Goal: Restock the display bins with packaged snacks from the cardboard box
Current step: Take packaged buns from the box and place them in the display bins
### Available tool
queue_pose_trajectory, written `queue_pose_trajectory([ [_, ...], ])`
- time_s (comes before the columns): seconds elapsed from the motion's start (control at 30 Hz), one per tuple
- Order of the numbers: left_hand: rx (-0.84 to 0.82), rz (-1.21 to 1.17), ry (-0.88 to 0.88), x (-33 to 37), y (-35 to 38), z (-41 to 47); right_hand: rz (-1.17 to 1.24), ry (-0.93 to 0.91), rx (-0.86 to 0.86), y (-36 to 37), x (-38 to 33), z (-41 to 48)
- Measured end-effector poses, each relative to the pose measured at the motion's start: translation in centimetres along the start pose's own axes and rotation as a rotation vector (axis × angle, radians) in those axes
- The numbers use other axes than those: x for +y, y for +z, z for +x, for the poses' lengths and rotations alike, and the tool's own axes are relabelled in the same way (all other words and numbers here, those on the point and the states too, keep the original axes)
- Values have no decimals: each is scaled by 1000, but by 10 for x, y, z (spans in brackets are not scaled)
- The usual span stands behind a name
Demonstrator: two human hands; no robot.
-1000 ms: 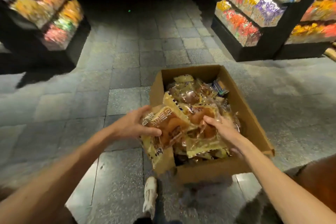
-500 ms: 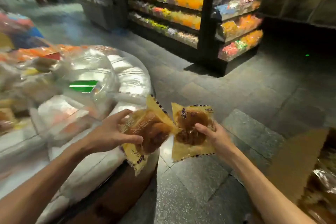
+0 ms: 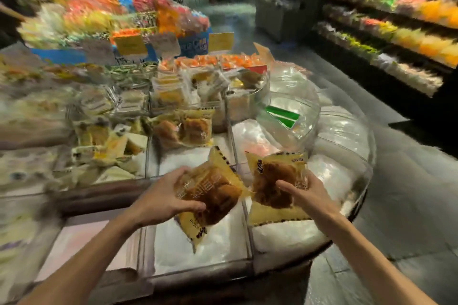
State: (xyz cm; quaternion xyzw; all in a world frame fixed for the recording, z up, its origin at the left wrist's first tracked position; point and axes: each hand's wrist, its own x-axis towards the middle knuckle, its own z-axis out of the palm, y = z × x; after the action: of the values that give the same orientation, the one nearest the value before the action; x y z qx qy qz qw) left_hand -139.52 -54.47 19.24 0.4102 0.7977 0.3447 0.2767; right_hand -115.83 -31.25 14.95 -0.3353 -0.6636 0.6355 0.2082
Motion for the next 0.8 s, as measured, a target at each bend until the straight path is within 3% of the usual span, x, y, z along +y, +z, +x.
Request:
queue_pose_trajectory([
  [0.37, 87, -195, -156, -73, -52, 50, 44, -14, -137, 73, -29, 147],
  [0.6, 285, -144, -285, -72, -66, 65, -43, -129, -180, 128, -35, 275],
  [0.8, 371, -115, -331, -78, -68, 75, -125, -189, -166, 154, -8, 334],
])
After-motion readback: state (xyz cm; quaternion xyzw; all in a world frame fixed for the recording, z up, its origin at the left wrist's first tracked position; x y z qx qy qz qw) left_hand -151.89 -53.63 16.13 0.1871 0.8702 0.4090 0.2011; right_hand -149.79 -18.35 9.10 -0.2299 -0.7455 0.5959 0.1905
